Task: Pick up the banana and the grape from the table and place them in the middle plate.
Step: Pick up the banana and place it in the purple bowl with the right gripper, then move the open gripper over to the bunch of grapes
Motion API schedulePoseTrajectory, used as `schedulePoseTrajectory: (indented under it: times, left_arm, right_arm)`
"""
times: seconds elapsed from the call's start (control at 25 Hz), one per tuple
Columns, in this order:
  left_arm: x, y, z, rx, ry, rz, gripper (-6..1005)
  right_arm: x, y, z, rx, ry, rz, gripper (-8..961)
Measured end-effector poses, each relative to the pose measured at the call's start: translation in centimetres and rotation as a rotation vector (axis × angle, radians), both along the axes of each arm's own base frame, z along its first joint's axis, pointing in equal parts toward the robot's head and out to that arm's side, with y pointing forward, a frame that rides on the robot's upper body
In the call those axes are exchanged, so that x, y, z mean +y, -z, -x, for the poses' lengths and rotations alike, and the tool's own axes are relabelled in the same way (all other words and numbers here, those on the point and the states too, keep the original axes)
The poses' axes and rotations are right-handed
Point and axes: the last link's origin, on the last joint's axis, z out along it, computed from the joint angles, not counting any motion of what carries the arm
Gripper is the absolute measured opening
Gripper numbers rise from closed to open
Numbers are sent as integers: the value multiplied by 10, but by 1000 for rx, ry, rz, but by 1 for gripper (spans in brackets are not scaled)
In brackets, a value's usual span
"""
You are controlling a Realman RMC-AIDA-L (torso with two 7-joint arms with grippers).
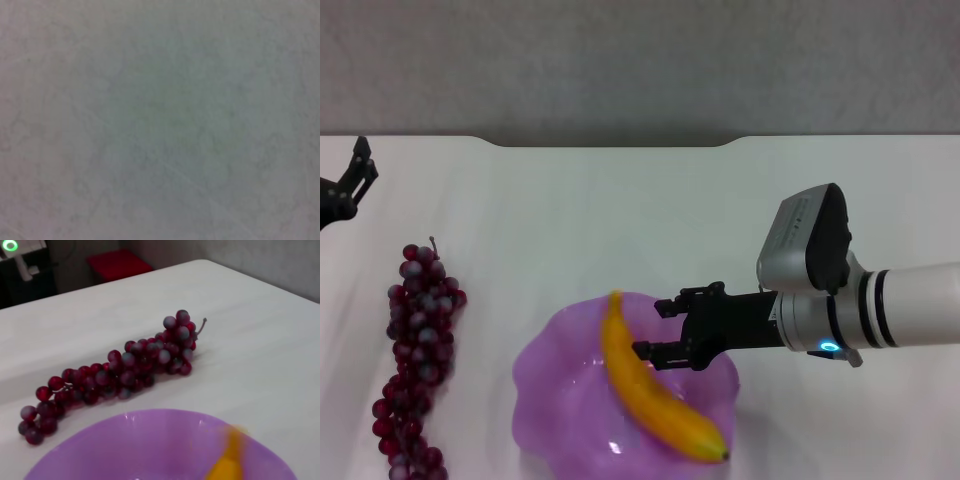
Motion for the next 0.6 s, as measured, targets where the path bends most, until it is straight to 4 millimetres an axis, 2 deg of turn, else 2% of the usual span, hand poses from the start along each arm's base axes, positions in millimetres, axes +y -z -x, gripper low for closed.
schedulePoseTrajectory:
  times: [0.32,0.6]
  left_arm:
    - [0,0,0,0,0,1,903]
    - [0,0,0,1,-1,1,903]
  right_arm:
    - [3,0,2,-8,1,-9,820]
    - [19,-7,9,-17,-6,-62,865]
